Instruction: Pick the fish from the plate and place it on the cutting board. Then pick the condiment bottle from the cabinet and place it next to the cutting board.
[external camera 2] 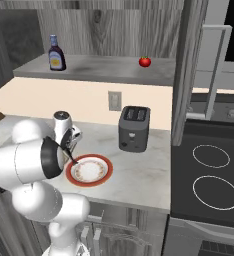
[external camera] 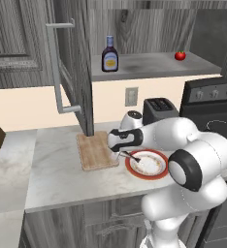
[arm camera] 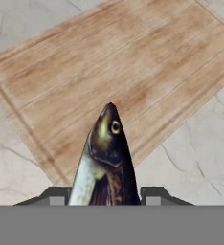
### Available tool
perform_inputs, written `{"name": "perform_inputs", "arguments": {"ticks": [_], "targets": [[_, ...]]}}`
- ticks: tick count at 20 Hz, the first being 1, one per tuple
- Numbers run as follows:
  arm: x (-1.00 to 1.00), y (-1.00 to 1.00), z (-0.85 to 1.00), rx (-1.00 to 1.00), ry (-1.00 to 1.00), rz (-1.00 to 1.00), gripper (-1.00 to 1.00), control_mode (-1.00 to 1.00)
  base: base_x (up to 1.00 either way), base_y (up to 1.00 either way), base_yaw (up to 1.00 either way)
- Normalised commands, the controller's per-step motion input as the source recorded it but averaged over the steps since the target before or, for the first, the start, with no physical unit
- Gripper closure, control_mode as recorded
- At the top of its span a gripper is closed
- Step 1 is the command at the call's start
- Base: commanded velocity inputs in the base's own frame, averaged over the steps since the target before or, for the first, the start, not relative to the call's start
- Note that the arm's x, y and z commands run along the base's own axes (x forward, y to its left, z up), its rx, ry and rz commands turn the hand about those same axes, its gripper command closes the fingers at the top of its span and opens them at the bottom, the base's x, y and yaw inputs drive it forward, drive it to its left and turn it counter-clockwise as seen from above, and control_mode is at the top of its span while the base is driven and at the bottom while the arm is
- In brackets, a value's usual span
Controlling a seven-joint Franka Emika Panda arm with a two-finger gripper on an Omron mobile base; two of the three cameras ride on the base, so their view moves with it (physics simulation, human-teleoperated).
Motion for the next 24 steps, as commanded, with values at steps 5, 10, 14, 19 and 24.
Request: {"name": "perform_inputs", "arguments": {"ticks": [5,10,14,19,24], "targets": [[0.11,0.32,0.00,0.00,0.00,0.00,1.00,-1.00,0.00,0.00,0.00],[0.14,0.30,0.00,0.00,0.00,0.00,1.00,-1.00,0.00,0.00,0.00],[0.22,0.26,0.00,0.00,0.00,0.00,1.00,-1.00,0.00,0.00,0.00],[0.24,0.14,0.00,0.00,0.00,0.00,1.00,-1.00,0.00,0.00,0.00],[0.26,0.12,-0.02,0.00,-0.01,0.00,1.00,-1.00,0.00,0.00,0.00]]}}
